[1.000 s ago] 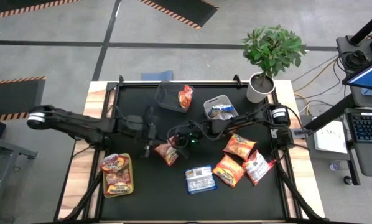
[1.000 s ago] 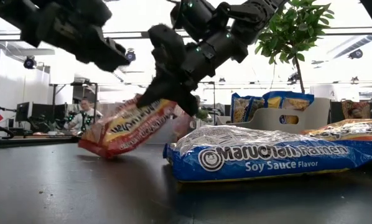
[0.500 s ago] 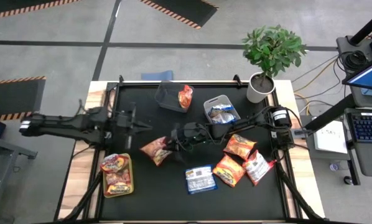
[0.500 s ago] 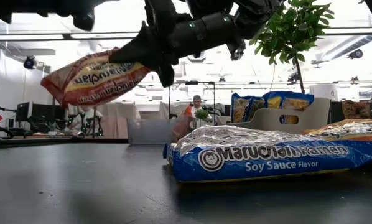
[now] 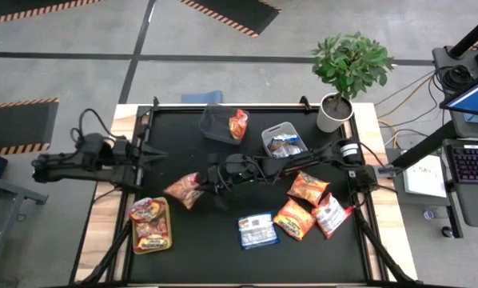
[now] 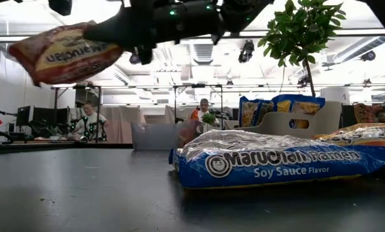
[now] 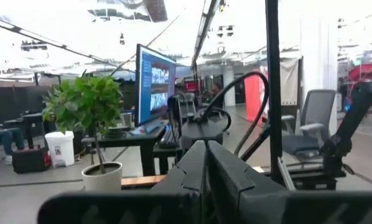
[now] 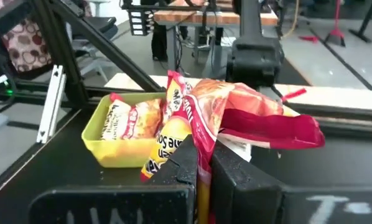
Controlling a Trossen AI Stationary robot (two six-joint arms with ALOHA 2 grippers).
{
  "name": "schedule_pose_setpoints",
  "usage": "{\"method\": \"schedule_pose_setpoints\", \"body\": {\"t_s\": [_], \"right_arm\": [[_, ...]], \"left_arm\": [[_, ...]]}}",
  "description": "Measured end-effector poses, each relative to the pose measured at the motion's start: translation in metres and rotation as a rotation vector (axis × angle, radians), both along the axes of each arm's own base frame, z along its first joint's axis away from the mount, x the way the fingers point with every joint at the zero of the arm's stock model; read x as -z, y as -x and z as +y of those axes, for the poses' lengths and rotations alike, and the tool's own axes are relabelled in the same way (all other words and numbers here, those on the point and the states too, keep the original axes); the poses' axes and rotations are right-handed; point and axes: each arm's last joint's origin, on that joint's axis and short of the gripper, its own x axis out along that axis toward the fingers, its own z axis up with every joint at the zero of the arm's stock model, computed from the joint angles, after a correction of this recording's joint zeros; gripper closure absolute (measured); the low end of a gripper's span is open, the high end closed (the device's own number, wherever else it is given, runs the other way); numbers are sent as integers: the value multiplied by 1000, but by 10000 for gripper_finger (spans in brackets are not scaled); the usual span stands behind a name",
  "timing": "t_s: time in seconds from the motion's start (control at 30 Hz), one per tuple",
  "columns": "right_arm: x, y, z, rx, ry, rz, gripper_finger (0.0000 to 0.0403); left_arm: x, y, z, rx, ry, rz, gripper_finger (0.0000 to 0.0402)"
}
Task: Sort Maruchan noodles
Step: Put the red noodle back into the yellow bin
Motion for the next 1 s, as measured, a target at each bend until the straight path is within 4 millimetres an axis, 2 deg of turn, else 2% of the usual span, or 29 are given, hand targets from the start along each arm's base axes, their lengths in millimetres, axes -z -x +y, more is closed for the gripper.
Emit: {"method": "schedule_pose_setpoints", "body": {"t_s": [0.23, 0.67, 1.0], "right_arm": [[-7, -29, 3, -70, 5, -59, 394], [13, -98, 12, -240, -29, -122, 394], [40, -115, 18, -362, -27, -190, 394]], "left_arm": [[1, 21, 0, 2, 5, -39, 402], [3, 41, 0, 7, 18, -80, 402], [5, 45, 0, 6, 14, -84, 402]]}}
